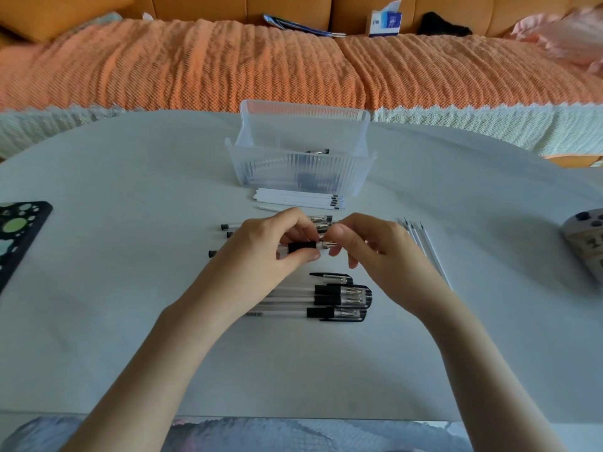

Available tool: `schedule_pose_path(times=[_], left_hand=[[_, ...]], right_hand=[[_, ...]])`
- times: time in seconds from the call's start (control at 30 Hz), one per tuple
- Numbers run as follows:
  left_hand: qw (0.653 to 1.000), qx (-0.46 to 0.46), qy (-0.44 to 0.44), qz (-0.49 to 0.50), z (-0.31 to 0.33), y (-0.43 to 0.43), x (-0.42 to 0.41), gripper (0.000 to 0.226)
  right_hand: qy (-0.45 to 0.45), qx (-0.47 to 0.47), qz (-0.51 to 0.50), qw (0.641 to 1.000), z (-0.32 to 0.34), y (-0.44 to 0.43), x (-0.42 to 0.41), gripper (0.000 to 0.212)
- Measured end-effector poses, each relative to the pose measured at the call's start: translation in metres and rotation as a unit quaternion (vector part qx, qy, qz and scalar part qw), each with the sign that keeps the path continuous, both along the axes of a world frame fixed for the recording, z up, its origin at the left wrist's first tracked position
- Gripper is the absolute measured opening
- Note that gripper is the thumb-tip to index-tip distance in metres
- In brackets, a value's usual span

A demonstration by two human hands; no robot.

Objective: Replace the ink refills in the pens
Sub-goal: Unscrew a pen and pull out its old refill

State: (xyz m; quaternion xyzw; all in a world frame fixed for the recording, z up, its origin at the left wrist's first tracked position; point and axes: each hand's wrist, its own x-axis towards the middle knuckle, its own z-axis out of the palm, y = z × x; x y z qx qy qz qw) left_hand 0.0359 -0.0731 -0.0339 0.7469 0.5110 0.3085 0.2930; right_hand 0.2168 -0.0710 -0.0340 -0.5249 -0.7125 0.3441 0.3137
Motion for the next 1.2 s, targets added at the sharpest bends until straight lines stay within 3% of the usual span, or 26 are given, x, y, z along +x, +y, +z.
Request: schedule_pose_path(times=[0.13,0.53,0.67,0.9,1.2], left_hand=[[1.0,-0.002,-0.003,-0.003,-0.001,0.001,0.0,0.015],[1.0,0.006,0.02,0.018,-0.005,0.002,-0.001,0.015],[0.999,0.014,0.031,0.042,-0.003,0.004,-0.008,0.011],[0.998,0.014,0.046,0.047,0.0,0.002,-0.008,0.009],[0.998,0.014,0.045,0.042,0.001,0.003,-0.009,0.01]], right_hand=[[0.009,-0.004,0.01,1.0,-0.001,0.0,0.0,0.007],[-0.028,-0.011,-0.017,0.999,-0.002,0.001,0.003,0.022],[-0.094,-0.049,0.027,0.994,-0.006,0.002,0.017,0.006],[-0.152,-0.034,0.058,0.986,-0.011,0.002,0.016,0.006],[-0.015,-0.012,-0.04,0.999,0.0,0.008,0.029,0.015]])
